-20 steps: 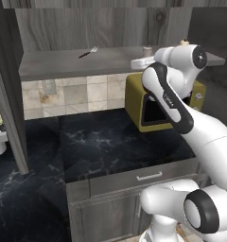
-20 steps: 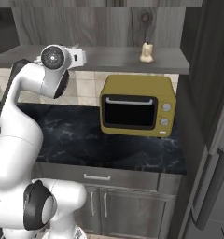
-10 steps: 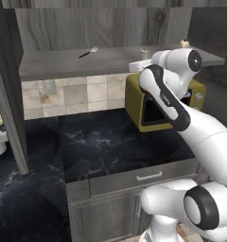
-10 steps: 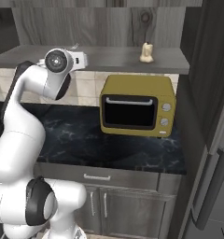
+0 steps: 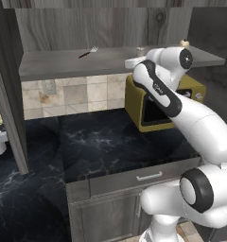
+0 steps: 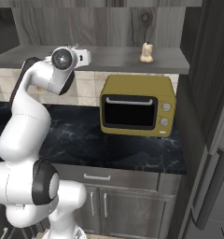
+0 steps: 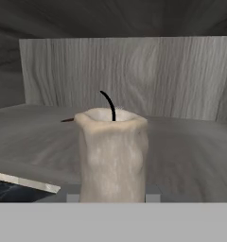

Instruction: Pick the candle and candle from the dining table and place them in the open cabinet. Close the cabinet after placing the objects.

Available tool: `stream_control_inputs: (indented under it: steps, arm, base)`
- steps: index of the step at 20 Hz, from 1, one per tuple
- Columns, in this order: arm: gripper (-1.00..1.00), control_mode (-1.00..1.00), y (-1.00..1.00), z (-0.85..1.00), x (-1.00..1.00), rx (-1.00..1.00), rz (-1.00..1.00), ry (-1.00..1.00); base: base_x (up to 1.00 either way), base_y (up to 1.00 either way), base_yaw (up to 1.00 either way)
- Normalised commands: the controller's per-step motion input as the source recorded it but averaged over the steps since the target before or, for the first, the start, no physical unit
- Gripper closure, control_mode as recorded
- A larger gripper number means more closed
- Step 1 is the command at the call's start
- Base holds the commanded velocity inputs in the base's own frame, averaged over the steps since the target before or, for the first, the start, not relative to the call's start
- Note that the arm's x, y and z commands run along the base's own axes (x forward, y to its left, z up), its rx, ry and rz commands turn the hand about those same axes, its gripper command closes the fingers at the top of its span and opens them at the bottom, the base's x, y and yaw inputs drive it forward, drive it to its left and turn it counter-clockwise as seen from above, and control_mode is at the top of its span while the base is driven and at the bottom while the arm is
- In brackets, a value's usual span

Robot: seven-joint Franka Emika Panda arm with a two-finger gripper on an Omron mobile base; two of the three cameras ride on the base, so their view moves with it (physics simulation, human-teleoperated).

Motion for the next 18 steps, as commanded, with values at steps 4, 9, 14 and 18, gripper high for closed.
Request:
stream_control_inputs:
  steps: [4, 9, 14, 18]
  arm:
    - [1.00, -1.00, 0.00, 0.00, 0.45, 0.00, 0.00, 0.00]
    - [1.00, -1.00, 0.00, 0.00, 0.43, 0.00, 0.00, 0.00]
    - [1.00, -1.00, 0.00, -0.02, 0.41, 0.00, 0.00, 0.00]
    - [1.00, -1.00, 0.04, -0.29, 0.10, -0.01, 0.00, 0.01]
  base:
    - [0.00, 0.00, 0.00]
    - [0.00, 0.00, 0.00]
    - [0.00, 0.00, 0.00]
    - [0.00, 0.00, 0.00]
